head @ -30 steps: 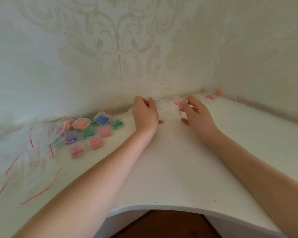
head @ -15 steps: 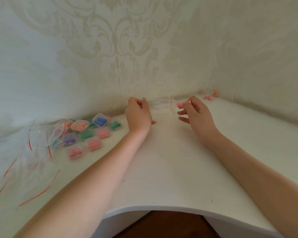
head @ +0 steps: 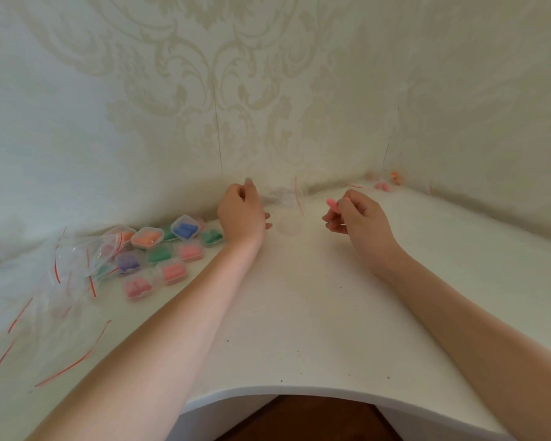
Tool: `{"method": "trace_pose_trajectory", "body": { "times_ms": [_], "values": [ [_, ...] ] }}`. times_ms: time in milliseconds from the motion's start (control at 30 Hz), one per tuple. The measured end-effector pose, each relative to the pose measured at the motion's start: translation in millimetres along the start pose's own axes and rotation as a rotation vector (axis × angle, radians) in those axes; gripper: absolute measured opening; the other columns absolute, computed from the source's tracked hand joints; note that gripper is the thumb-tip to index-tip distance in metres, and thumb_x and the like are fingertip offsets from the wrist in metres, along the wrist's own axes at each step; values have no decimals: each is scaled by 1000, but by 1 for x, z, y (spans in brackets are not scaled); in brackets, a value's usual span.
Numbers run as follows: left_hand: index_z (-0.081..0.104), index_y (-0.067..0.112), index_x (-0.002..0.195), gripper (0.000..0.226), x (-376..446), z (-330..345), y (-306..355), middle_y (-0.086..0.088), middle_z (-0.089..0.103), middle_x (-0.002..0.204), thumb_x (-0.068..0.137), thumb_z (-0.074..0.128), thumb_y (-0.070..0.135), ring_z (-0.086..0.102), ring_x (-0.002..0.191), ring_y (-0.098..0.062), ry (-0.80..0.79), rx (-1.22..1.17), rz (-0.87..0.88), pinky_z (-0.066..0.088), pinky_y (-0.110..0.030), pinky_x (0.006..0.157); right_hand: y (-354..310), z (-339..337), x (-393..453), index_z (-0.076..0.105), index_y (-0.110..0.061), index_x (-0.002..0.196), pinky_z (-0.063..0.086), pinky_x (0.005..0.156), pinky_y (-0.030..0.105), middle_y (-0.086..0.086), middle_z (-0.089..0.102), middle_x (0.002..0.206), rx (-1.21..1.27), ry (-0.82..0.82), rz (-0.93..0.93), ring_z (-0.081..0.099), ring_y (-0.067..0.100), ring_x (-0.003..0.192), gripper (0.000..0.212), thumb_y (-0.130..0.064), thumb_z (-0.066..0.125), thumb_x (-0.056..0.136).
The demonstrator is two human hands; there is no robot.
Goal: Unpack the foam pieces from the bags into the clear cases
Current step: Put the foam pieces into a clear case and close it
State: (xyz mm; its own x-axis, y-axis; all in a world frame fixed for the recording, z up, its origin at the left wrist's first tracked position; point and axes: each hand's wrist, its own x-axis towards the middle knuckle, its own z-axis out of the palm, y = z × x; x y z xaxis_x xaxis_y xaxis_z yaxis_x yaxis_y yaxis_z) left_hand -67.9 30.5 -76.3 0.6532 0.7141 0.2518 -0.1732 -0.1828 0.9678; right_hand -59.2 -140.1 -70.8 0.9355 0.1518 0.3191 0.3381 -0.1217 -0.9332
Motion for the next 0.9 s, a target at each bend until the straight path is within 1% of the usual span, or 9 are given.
{"method": "trace_pose_trajectory", "body": {
  "times_ms": [67,267,367,467,600,700,767,833,900],
  "values": [
    [41,14,67,36,2,-2,0,-7,50,68,99,43,31,56,50,-15,12,-61,-35,46,-25,36,-1,0,0,40,-11,61,54,80,42,4,64,70,12,9,7,59,11,60,33,-9,54,91],
    [41,16,74,25,2,-3,3,-14,54,81,97,50,21,60,55,-16,6,-178,-71,49,-25,39,1,-1,-2,31,-14,60,46,57,31,-11,51,47,-42,-1,-2,60,18,60,37,4,54,82],
    [39,20,78,24,-1,-1,4,-18,57,81,93,55,12,60,57,-19,-28,-202,-34,53,-27,45,1,-1,-2,31,-13,60,48,56,30,-1,50,56,-46,3,-2,64,14,60,38,5,56,82],
    [39,21,78,27,-6,4,5,-21,57,81,90,57,5,62,67,-23,-73,-205,27,55,-26,55,0,-3,-2,32,-12,62,53,63,30,3,56,62,0,23,27,62,21,62,37,6,57,82],
    [51,18,75,23,-15,16,4,-5,57,79,97,48,12,58,79,-18,-282,-245,16,56,-31,79,-3,-6,-3,35,-13,69,55,63,29,12,63,75,49,72,40,59,18,57,31,5,56,84],
    [65,18,85,29,-22,24,4,-2,64,94,100,41,26,59,96,-15,-467,-93,46,46,-41,100,-2,-7,-2,35,-16,80,56,72,38,13,64,79,63,124,68,58,17,53,27,2,54,85],
    [67,12,103,29,-24,21,7,-4,64,114,100,41,23,55,112,-17,-526,58,120,37,-30,106,0,-8,0,35,-15,93,55,77,40,9,64,78,91,159,108,56,16,51,25,1,53,86],
    [60,9,122,31,-21,12,10,-5,54,133,96,44,13,44,127,-18,-540,366,334,27,-19,103,3,-10,2,35,-15,102,55,77,39,9,64,80,78,195,130,55,14,47,26,-2,50,86],
    [48,9,135,43,-18,1,11,-6,40,146,91,46,10,31,136,-20,-648,740,520,23,-23,108,4,-13,3,42,-16,105,54,75,37,7,62,80,24,212,136,53,12,48,23,-2,46,87]
  ]
}}
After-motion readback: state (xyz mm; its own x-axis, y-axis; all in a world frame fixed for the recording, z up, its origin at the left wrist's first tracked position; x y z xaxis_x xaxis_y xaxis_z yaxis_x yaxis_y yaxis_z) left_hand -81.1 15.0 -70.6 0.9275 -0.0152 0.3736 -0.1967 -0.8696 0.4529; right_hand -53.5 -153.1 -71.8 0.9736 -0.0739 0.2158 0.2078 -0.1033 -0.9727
